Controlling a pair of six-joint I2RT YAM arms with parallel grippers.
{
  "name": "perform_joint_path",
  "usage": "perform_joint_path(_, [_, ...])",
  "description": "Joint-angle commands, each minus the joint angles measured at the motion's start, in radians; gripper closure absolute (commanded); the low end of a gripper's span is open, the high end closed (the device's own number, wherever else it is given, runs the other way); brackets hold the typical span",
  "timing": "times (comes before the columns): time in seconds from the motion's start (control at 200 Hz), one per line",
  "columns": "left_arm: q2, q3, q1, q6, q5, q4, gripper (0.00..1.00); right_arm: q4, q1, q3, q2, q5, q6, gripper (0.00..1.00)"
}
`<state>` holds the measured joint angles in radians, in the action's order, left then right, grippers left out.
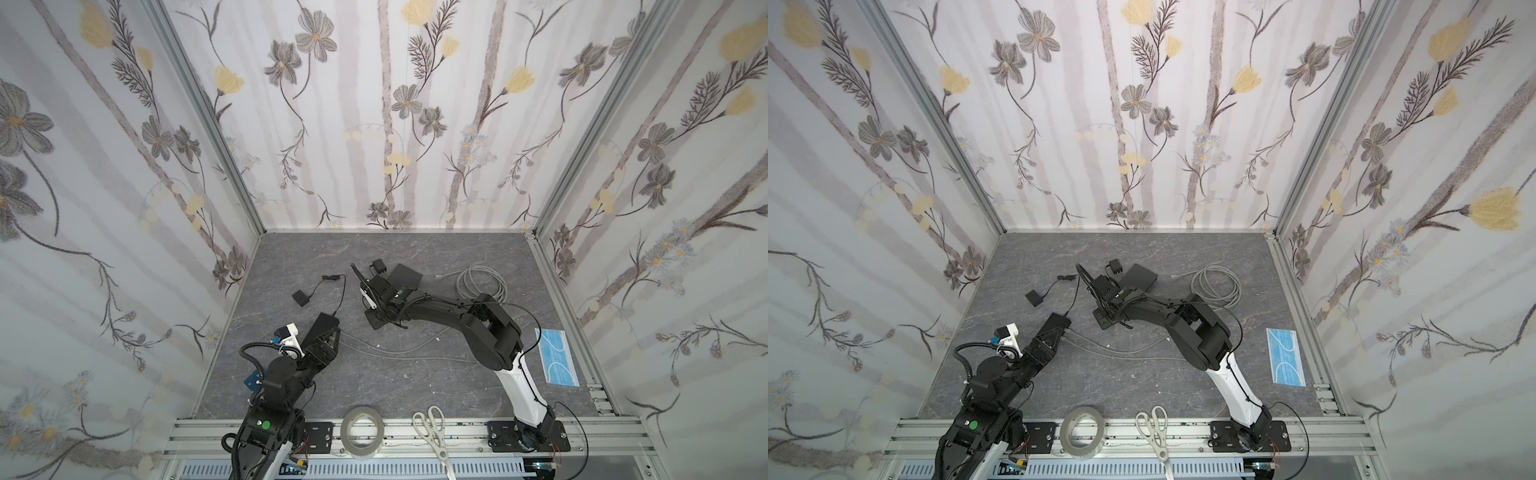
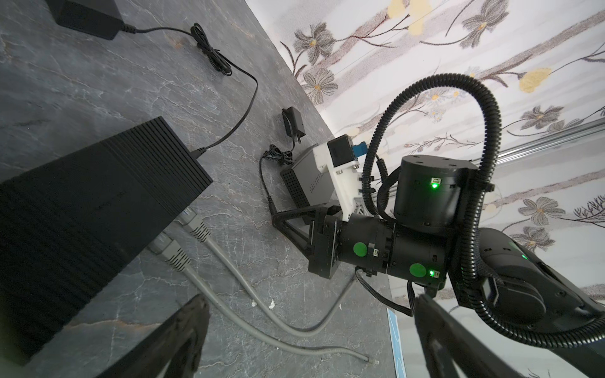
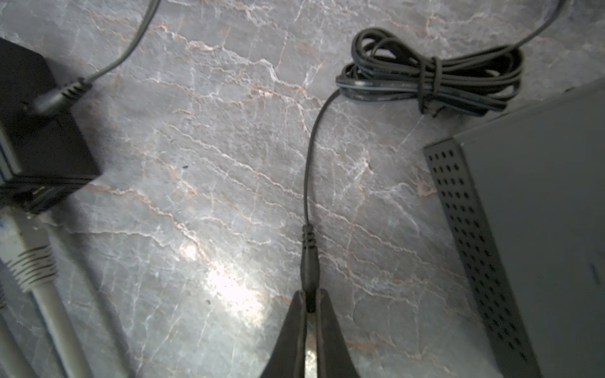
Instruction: Insert the plug into the switch port
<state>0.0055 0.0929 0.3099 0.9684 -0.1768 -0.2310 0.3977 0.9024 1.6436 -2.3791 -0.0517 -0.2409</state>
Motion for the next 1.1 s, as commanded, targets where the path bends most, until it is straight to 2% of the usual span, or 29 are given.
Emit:
perform_joint_path(0.0, [-0.003, -0.022, 0.000, 0.012, 0.010, -0.069, 0.01, 0.006, 0.004, -0.017, 0.046, 0.017, 0.005, 0.93])
perform_joint_path(0.21, [-0.002, -0.034, 0.000, 0.011, 0.010, -0.033, 0.03, -0.002, 0.007, -0.095, 0.157, 0.061, -0.030, 0.94])
perform_joint_path(0.43, [0.003, -0.036, 0.000, 0.002, 0.008, 0.013, 0.14, -0.026, 0.006, -0.205, 0.282, 0.096, -0.072, 0.95])
perform_joint_path(0.56, [0.056, -0.030, 0.000, -0.021, -0.002, 0.072, 0.17, -0.004, 0.007, -0.236, 0.356, 0.103, -0.075, 0.95])
perform_joint_path(0.719, [0.207, -0.056, 0.000, -0.055, -0.026, 0.306, 0.19, -0.005, 0.000, -0.293, 0.451, 0.144, -0.092, 0.95])
perform_joint_path(0.804, [0.320, -0.068, 0.004, -0.088, -0.038, 0.463, 0.35, -0.046, -0.010, -0.354, 0.498, 0.177, -0.099, 0.96])
perform_joint_path(0.854, [0.391, -0.066, 0.011, -0.108, -0.055, 0.550, 0.38, -0.076, -0.020, -0.392, 0.522, 0.199, -0.100, 0.97])
perform_joint_path(0.984, [0.559, 0.002, 0.059, -0.197, -0.074, 0.637, 0.38, -0.154, -0.055, -0.484, 0.559, 0.271, -0.103, 0.98])
perform_joint_path(1.094, [0.688, 0.080, 0.104, -0.302, -0.091, 0.648, 0.31, -0.211, -0.067, -0.547, 0.580, 0.299, -0.100, 0.98])
